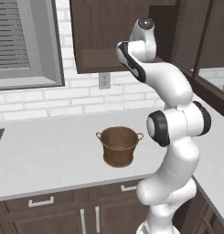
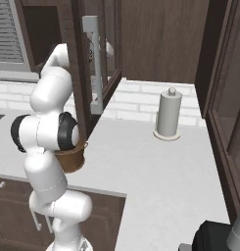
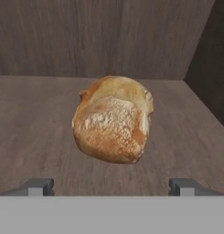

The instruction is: Open the cabinet, pick up the bread from the cabinet and place it in the basket. Then move the basket to the dining counter.

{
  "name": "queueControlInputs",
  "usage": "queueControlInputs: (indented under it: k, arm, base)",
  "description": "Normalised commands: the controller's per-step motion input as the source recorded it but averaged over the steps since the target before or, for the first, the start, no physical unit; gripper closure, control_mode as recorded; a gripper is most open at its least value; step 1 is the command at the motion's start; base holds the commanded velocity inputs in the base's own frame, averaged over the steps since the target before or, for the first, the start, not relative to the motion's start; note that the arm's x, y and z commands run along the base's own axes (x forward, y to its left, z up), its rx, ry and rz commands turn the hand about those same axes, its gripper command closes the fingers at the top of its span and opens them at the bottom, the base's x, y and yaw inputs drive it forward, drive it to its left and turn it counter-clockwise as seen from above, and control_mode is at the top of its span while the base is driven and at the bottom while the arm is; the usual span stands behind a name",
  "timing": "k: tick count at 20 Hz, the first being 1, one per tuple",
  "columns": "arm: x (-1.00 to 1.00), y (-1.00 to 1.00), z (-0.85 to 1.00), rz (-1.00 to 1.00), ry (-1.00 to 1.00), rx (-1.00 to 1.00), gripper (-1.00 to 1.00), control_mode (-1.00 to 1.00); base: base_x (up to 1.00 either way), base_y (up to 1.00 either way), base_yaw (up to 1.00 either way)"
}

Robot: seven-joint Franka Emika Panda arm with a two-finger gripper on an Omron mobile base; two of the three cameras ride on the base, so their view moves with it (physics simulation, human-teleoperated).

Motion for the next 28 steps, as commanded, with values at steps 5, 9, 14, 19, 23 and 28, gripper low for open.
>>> queueControlInputs:
  k: [5, 9, 14, 19, 23, 28]
  arm:
    - [0.29, -0.01, -0.01, 0.00, 0.00, 0.00, -1.00, -1.00]
    - [0.29, -0.06, 0.00, 0.00, 0.00, 0.00, -1.00, -1.00]
    - [0.25, -0.07, 0.00, 0.00, 0.01, 0.00, -1.00, -1.00]
    - [0.25, -0.04, 0.00, 0.00, 0.01, 0.00, -1.00, -1.00]
    - [0.15, 0.00, -0.05, 0.00, 0.02, 0.00, -1.00, -1.00]
    - [0.14, 0.00, -0.23, 0.00, 0.00, 0.00, 1.00, -1.00]
  base:
    - [0.00, 0.00, 0.00]
    - [0.00, 0.00, 0.00]
    - [0.00, 0.00, 0.00]
    - [0.00, 0.00, 0.00]
    - [0.00, 0.00, 0.00]
    - [0.00, 0.00, 0.00]
